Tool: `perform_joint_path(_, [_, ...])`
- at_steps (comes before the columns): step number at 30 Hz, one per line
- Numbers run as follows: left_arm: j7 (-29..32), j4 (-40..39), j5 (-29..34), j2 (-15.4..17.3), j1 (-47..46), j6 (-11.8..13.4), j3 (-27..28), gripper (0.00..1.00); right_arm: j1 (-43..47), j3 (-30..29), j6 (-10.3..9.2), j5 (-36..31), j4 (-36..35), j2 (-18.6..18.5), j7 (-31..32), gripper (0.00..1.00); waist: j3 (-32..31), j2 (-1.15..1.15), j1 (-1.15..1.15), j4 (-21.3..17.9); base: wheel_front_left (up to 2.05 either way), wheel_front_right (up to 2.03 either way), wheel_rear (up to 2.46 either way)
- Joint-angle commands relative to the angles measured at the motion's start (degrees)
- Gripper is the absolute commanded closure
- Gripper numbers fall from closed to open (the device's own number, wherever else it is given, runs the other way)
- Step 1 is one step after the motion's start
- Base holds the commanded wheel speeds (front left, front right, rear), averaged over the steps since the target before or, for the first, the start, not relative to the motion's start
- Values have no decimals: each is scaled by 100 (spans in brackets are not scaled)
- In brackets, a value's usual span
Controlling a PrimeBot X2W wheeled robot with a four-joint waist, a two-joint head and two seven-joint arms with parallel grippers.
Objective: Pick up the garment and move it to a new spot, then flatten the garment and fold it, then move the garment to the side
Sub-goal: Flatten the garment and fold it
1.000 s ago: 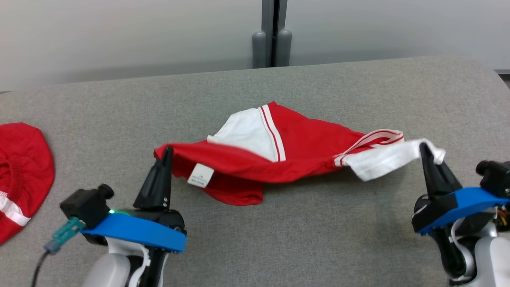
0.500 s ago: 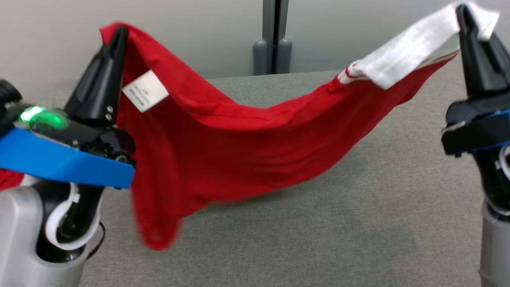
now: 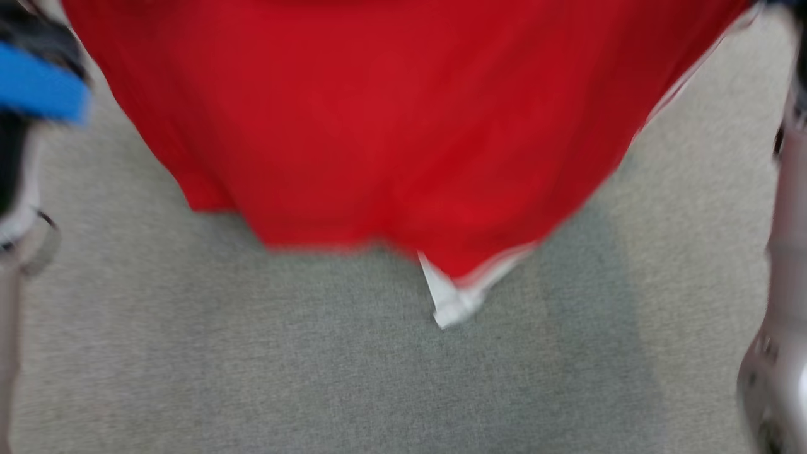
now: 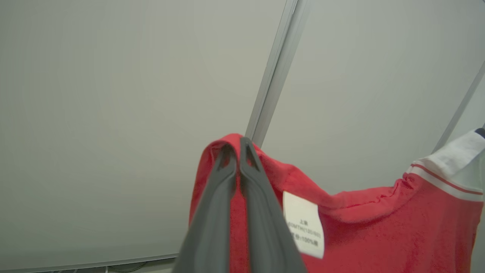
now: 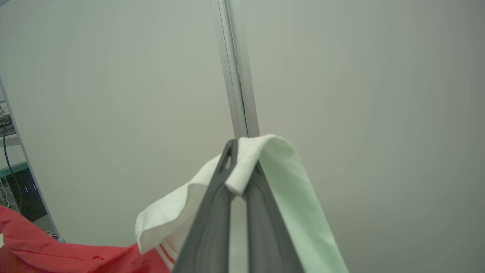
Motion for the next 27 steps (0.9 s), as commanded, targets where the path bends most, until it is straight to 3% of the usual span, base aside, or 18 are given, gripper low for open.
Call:
perform_joint_path(1, [-165,293,188,48,-501,-41,55,100,-606,13,6,-35,342,-41,-328,100,487,0,-2,193,0,0,0])
perform_joint_path(4, [-528,894,556,119,-1295,-114,67,100,-1484,-131,6,-35,995,3,-1077,100,764,0,-2,160,0,0,0])
perform_joint_path(9, [-1247,1707,987,-29,-2605,-213,53,100,-2777,-253,6,-95,1577,-163,-2229,100,1095,0,-2,212,0,0,0])
perform_joint_path(14, [-1714,2192,1167,-110,-3243,-483,-121,100,-3205,59,6,-35,1788,-454,-2530,100,1323,0,-2,189,0,0,0])
perform_joint_path(20, [-2279,2872,1285,-169,-2663,-715,-455,100,-2182,523,6,158,2278,-525,-2306,100,1395,0,-2,42,0,0,0])
perform_joint_path(24, [-2627,3494,1168,-369,-1863,-807,-697,100,-1060,936,6,507,2636,-434,-1817,100,1161,0,-2,11,0,0,0])
perform_joint_path(27, [-2711,3999,1139,-549,-1202,-850,-950,100,-205,1358,5,512,2585,-746,-1320,100,922,0,-2,69,0,0,0])
